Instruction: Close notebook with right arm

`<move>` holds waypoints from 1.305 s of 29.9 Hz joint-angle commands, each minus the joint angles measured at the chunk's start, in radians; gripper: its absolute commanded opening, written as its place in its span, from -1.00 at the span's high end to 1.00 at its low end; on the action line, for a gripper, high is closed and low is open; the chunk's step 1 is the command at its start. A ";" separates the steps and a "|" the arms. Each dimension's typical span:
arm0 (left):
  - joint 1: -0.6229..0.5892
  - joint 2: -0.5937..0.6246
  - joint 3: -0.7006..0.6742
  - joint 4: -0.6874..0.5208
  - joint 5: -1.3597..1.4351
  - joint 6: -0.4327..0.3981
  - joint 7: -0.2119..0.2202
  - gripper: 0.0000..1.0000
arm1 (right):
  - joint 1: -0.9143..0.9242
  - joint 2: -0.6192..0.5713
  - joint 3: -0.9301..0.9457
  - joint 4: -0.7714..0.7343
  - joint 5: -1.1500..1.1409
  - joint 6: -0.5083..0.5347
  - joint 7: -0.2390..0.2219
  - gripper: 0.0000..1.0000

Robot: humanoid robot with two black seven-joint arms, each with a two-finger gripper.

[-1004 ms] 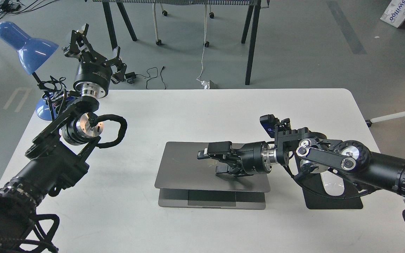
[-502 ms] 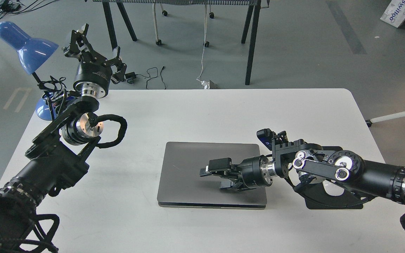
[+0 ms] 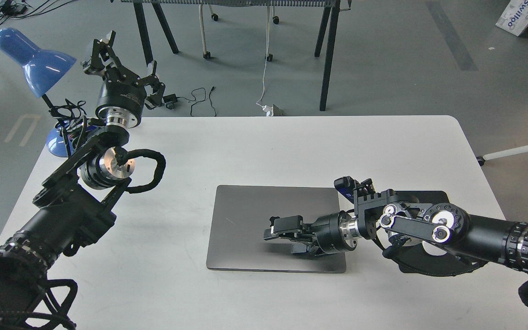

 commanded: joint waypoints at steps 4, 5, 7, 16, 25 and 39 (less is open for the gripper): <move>0.000 0.000 0.000 0.000 0.000 0.002 0.000 -1.00 | 0.040 -0.004 0.071 0.003 0.011 0.000 0.002 -1.00; 0.000 0.000 0.000 0.000 0.000 0.000 0.000 -1.00 | 0.047 -0.006 0.086 0.000 0.011 0.000 0.002 -1.00; 0.000 0.000 0.000 0.000 0.000 0.000 0.000 -1.00 | 0.065 -0.014 0.140 -0.005 0.011 0.000 0.000 -1.00; 0.000 0.000 0.002 0.000 0.002 0.000 0.000 -1.00 | 0.073 -0.052 0.604 -0.133 0.015 0.000 0.002 -1.00; 0.000 -0.002 0.002 0.000 0.002 0.000 0.000 -1.00 | 0.059 0.052 0.945 -0.265 0.040 -0.257 0.006 -1.00; 0.000 0.000 0.002 0.000 0.002 0.000 0.000 -1.00 | -0.005 0.043 0.979 -0.235 0.485 -0.236 0.011 -1.00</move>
